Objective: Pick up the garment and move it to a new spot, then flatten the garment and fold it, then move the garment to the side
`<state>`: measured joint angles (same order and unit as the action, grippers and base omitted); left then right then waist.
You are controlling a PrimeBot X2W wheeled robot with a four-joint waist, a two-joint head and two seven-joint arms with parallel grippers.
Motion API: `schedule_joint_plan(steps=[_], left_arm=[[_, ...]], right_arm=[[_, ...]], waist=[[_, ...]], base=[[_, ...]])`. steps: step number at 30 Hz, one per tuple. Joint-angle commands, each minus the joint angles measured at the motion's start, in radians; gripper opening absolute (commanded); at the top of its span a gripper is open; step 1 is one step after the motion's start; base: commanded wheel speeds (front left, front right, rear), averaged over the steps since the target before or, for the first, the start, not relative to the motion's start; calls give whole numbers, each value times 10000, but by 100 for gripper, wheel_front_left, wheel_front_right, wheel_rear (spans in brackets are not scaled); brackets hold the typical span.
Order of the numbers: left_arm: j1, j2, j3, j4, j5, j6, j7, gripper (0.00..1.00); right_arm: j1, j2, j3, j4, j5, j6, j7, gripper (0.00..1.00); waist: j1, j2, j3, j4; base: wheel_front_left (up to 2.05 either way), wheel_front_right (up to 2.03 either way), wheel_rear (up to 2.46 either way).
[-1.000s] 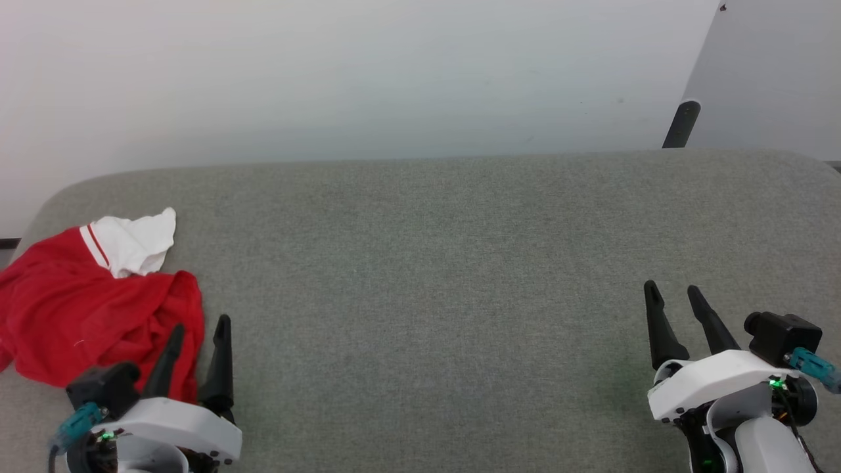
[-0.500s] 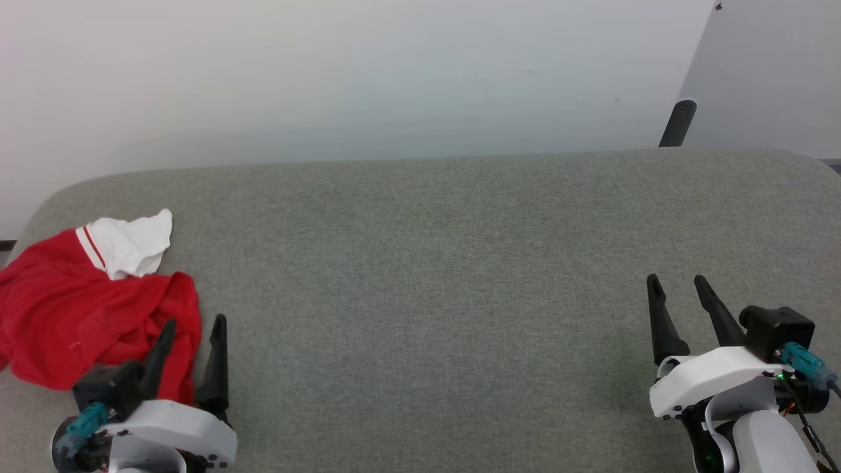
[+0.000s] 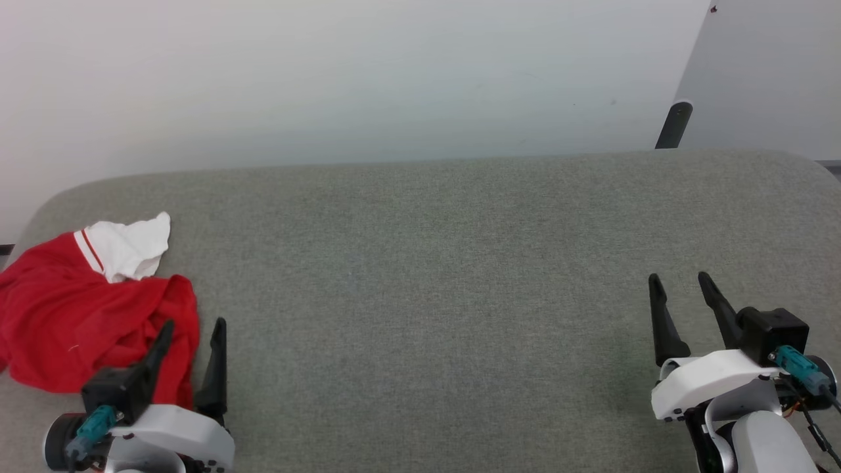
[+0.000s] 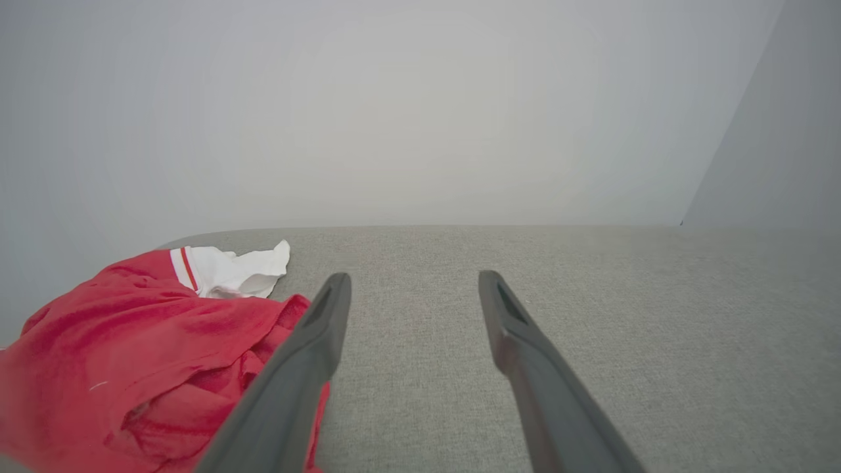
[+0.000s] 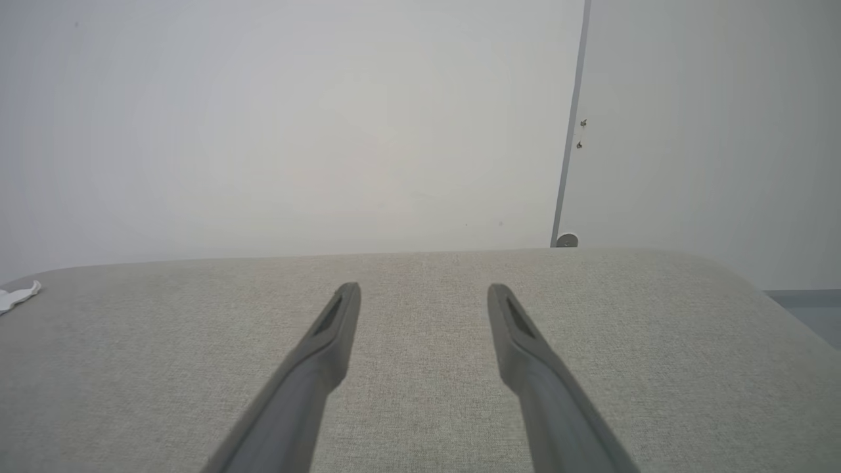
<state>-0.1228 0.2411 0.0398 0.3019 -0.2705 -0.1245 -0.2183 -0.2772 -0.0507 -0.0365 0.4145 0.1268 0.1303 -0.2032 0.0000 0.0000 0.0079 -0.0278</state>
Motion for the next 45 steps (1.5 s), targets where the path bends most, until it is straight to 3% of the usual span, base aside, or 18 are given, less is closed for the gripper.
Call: schedule_joint_plan(steps=[1,23,45], left_arm=[[-106,35,48,-1,199,-53,-79,100],[-250,144,14,389,676,-70,-491,100],[-356,153,-227,741,-308,-72,-459,100]], right_arm=[[-94,9,-69,4,-138,6,-102,100],[-234,3,-37,362,-609,7,-590,100],[-138,6,-80,482,216,7,-630,100]], waist=[[0,0,-3,-10],[0,0,-16,-98],[0,0,-70,250]], base=[[0,0,0],[0,0,0],[0,0,0]])
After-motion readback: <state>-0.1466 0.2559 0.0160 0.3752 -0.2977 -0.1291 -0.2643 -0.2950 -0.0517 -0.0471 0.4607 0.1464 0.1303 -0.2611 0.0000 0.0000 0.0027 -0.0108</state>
